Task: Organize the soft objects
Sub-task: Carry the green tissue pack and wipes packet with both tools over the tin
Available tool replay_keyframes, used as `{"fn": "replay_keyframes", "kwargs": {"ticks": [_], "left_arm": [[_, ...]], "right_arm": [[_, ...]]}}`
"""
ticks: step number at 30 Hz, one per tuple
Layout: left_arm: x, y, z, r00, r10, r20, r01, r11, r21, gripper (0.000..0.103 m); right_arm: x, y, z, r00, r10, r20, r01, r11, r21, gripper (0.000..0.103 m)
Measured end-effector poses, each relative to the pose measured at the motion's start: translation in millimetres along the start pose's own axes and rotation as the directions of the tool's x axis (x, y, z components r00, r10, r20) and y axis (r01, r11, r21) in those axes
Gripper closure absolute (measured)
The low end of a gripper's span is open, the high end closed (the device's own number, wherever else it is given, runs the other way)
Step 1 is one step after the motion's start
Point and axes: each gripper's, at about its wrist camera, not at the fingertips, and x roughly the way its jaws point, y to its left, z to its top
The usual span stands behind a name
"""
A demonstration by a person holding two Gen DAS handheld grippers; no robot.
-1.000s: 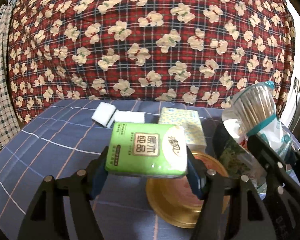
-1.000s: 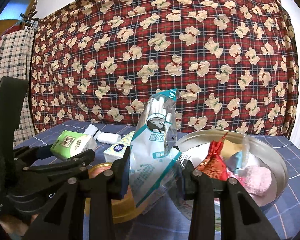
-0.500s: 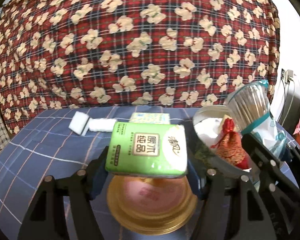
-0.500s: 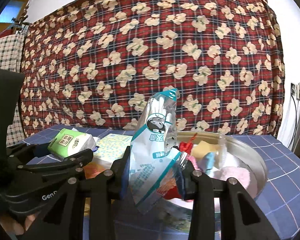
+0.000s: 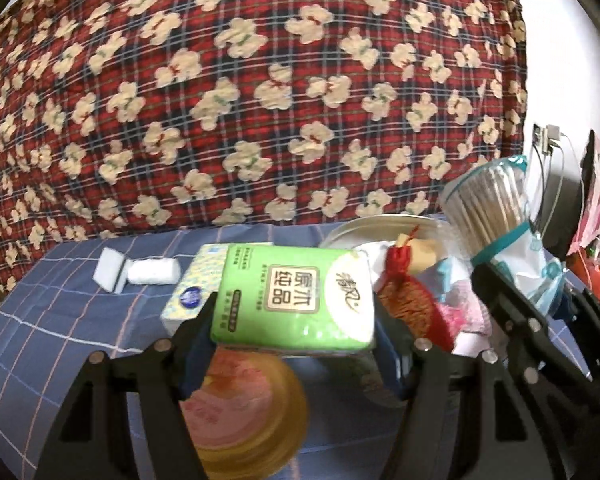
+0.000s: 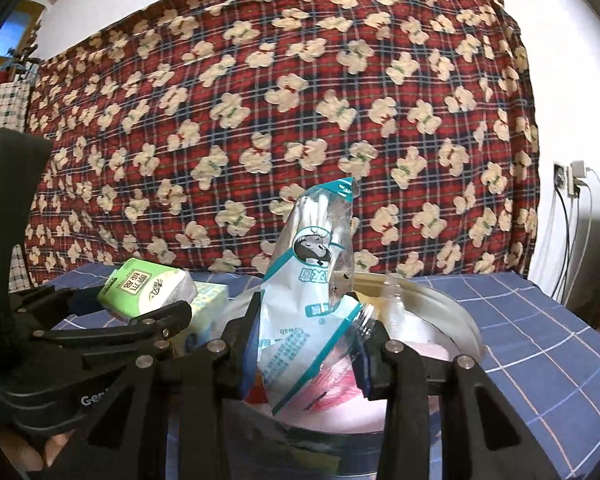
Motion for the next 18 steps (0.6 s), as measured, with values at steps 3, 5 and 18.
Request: {"fn": "replay_keyframes", "kwargs": {"ticks": [3, 5, 18], "left_arm": [[2, -13, 3, 1.000, -0.018, 0.003, 0.018, 1.000, 0.017, 0.035], [4, -21, 6, 0.999, -0.037, 0.002, 0.037, 0.999, 0.023, 0.035], [19, -62, 18, 0.995, -0.104, -0.008, 0.104, 0.993, 0.060, 0.035]], "right_arm": [[-2, -11, 1, 1.000, -0.026, 0.008, 0.026, 1.000, 0.004, 0.062], [-3, -20, 2, 0.999, -0.048, 0.012, 0.047, 0.999, 0.006, 0.062], [4, -79, 7, 0.986, -0.169, -0.008, 0.170, 0.984, 0.054, 0.062]]}}
